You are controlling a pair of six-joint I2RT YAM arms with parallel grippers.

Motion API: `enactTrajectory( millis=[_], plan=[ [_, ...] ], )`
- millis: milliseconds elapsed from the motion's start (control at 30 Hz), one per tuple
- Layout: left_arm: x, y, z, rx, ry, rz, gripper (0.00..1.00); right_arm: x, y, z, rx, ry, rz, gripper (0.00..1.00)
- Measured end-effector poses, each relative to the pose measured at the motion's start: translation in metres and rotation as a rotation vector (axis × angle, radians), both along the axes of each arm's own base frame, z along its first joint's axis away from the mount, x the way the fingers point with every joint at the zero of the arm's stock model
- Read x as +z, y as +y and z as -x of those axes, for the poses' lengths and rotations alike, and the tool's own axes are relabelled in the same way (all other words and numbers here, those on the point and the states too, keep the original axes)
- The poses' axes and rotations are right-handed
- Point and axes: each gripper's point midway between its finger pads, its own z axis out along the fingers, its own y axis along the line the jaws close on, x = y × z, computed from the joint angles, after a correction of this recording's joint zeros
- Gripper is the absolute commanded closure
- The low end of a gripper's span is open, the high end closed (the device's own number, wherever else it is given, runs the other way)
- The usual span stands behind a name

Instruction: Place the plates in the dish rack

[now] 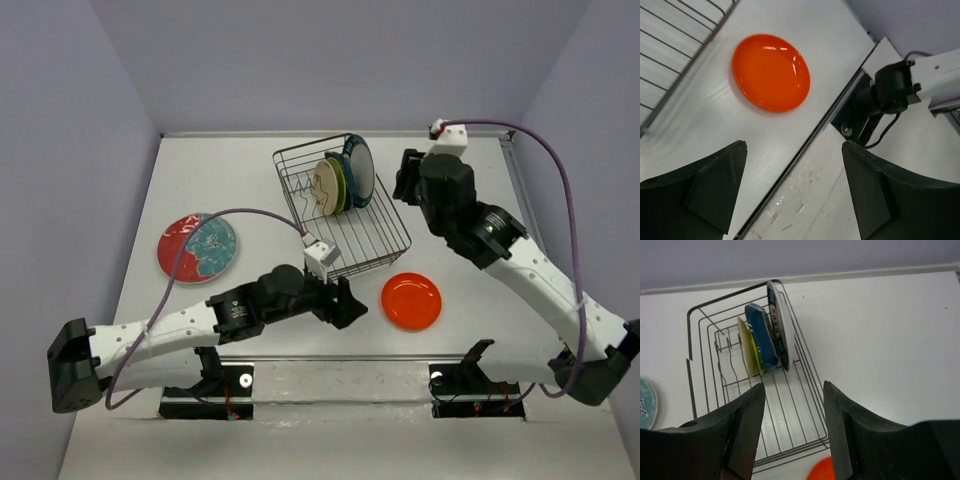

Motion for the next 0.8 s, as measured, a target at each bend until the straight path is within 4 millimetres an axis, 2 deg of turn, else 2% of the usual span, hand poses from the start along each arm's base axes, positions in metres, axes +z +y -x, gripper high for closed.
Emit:
enactTrajectory(
  millis=[100, 233, 367, 500, 633, 700, 800],
  plan=[
    [-0.031, -0.032, 0.022, -0.053, 0.043, -0.102, 0.14, 0.013, -0.031, 0.02, -0.025, -0.045, -0.06, 0.45],
    [-0.072, -0.063, 0.031, -0.042, 0.06, -0.242, 0.21, 0.018, -0.044, 0.036, -0.021, -0.069, -0.101, 0.45],
    [-0.111, -0.078, 0.03, 0.009, 0.071, -0.34, 0.21, 0.015, -0.047, 0.044, -0.007, -0.066, -0.113, 0.45],
    [-0.147, -0.078, 0.018, 0.099, 0.09, -0.405, 0.24, 0.012, -0.047, 0.051, 0.018, -0.061, -0.132, 0.45],
    [-0.168, -0.079, 0.01, 0.156, 0.097, -0.438, 0.25, 0.015, -0.046, 0.056, 0.041, -0.066, -0.153, 0.45],
    [-0.171, -0.083, 0.006, 0.179, 0.093, -0.439, 0.26, 0.013, -0.046, 0.058, 0.048, -0.063, -0.154, 0.46],
    [-0.166, -0.093, -0.003, 0.216, 0.089, -0.396, 0.26, 0.009, -0.042, 0.059, 0.067, -0.053, -0.158, 0.46]
  ],
)
